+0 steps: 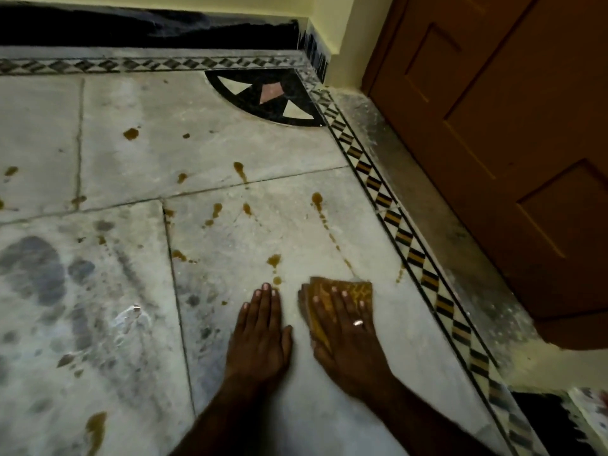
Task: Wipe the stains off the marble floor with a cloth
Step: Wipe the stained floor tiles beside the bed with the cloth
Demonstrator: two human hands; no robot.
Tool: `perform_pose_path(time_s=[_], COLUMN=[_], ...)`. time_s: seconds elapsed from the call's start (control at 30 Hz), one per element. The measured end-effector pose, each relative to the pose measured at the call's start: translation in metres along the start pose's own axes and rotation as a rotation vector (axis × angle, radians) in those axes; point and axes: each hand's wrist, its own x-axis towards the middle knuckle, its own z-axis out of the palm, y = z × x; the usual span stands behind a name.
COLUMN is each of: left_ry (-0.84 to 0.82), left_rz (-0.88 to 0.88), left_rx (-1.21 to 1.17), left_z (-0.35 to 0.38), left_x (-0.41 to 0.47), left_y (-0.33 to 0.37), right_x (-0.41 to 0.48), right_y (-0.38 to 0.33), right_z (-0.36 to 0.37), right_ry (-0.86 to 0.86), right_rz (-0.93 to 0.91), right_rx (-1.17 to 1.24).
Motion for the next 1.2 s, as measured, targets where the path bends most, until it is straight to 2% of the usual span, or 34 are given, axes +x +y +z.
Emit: perform_pose_path(time_s=[0.07,0.1,0.23,0.3,0.37,0.47,0.57,0.6,0.7,0.77,0.83,0.9,1.0,1.1,1.13,1.2], left_ry=[0.02,0.033,0.05,0.078,0.111,0.17,0.244,0.254,0.271,0.265,0.246,0.235,0.222,0.191,0.176,0.139], left_rz=[-0.011,-0.01,-0.014,-0.028,-0.03,-0.011,0.017,0.015,0.006,-0.003,-0.022,-0.038,-0.019,0.019,0.019,0.001], left_rx=[0.021,0.024,0.038,0.047,0.068,0.082,0.119,0.125,0.155,0.161,0.161,0.157,0.156,0.14,0.128,0.094], left_z=[0.002,0.004,0.006,0.006,0.01,0.011,0.011,0.012,0.014,0.014,0.014,0.014,0.012,0.008,0.008,0.008], left_x=[0.001,0.0,-0.005,-0.003,-0.002,-0.005,-0.004,-0.004,-0.006,-0.005,-0.006,-0.006,-0.003,0.002,0.006,0.018], left_y=[0.0,0.0,-0.001,0.0,0.0,0.0,-0.002,-0.002,-0.001,-0.001,0.0,0.001,-0.001,-0.003,-0.003,-0.003], right_x=[-0.03,-0.04,-0.008,0.033,0.058,0.022,-0.034,-0.043,-0.02,0.023,0.065,0.087,0.056,0.011,0.007,0.022], right_y=[0.017,0.034,0.09,0.092,0.071,0.033,0.061,0.083,0.139,0.147,0.13,0.093,0.034,0.039,0.053,0.081], right_z=[0.0,0.0,0.004,0.005,0.004,-0.003,-0.004,-0.001,0.007,0.008,0.005,0.003,0.004,-0.001,0.002,0.006], right_ry=[0.061,0.094,0.051,0.023,0.034,0.001,0.006,0.0,-0.088,-0.142,-0.152,-0.08,-0.024,0.049,0.096,0.091], right_rz=[-0.087,-0.062,0.368,0.425,0.341,0.065,-0.075,0.01,0.483,0.563,0.511,0.369,0.081,-0.084,-0.061,0.109], right_rx=[-0.075,-0.103,0.034,0.058,0.042,0.034,-0.018,-0.032,0.041,0.104,0.128,0.095,0.092,0.045,0.042,0.073])
